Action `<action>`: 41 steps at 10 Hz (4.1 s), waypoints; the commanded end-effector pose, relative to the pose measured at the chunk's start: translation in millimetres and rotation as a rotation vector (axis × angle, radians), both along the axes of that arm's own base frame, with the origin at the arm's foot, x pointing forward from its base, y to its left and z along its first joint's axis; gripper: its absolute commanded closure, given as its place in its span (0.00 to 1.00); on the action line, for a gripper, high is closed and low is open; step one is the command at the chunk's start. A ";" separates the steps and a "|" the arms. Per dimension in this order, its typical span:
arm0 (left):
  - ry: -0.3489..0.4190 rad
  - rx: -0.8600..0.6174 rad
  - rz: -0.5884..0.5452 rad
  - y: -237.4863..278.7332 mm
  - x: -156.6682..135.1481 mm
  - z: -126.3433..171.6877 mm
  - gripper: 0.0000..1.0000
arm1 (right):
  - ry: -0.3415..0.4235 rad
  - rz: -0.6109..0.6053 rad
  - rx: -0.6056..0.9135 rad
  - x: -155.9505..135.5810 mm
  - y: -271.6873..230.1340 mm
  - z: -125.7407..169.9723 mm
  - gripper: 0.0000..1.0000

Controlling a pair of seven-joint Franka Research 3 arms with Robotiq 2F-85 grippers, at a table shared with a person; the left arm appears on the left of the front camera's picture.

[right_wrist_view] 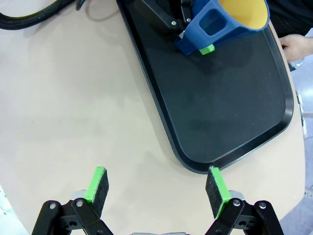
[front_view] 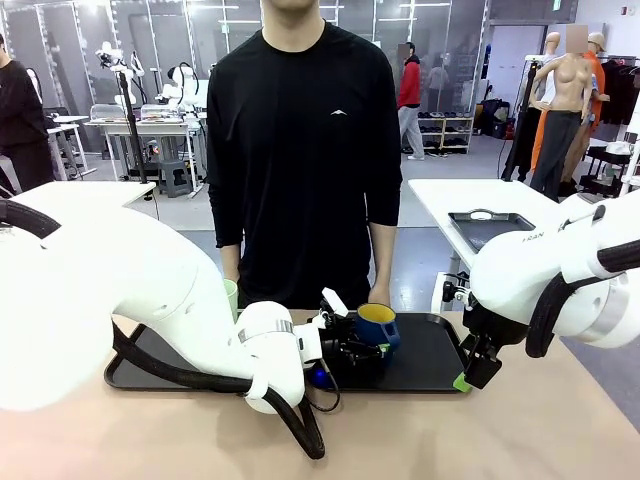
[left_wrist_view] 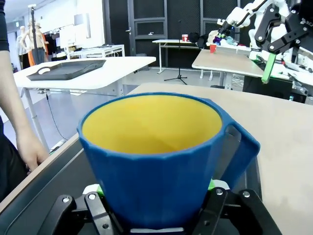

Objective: Sort and store the cups by type.
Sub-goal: Pick up the Handle plastic cup and place it into the empty Flat Tray.

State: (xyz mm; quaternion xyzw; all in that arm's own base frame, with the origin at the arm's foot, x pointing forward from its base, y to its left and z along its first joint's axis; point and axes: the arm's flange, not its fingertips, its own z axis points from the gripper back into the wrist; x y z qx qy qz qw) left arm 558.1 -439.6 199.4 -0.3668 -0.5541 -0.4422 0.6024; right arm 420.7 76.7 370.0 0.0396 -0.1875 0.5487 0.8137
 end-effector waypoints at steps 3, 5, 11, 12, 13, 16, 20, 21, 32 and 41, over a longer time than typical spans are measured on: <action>-0.020 -0.002 0.019 9.1 -22.4 -22.4 0.00 | -0.010 0.003 -0.005 0.4 -0.7 -0.7 0.00; -0.026 -0.012 0.025 12.9 -26.9 -21.0 0.00 | -0.010 0.003 -0.005 0.4 -0.7 -0.7 0.00; -0.034 -0.017 0.063 29.2 -43.8 -22.9 0.00 | -0.010 0.003 -0.005 0.4 -0.7 -0.7 0.00; -0.034 -0.022 0.060 32.4 -48.4 -23.2 0.00 | -0.010 0.003 -0.005 0.4 -0.7 -0.7 0.00; -0.036 -0.025 0.054 33.6 -53.9 -22.3 0.00 | -0.010 0.003 -0.005 0.4 -0.7 -0.7 0.00; -0.032 -0.016 0.030 34.8 -70.4 -25.0 0.00 | -0.010 0.003 -0.005 0.4 -0.7 -0.7 0.00; -0.052 0.000 0.040 43.6 -87.6 -28.4 0.00 | -0.010 0.003 -0.005 0.4 -0.7 -0.7 0.00; -0.054 -0.002 0.047 46.1 -90.5 -29.0 0.00 | -0.010 0.003 -0.005 0.4 -0.7 -0.7 0.00; -0.059 0.046 0.091 82.9 -143.5 -29.6 0.00 | -0.010 0.003 -0.005 0.4 -0.7 -0.7 0.00; 0.028 0.063 0.054 113.8 -64.1 25.3 0.00 | -0.010 0.003 -0.005 0.4 -0.7 -0.7 0.00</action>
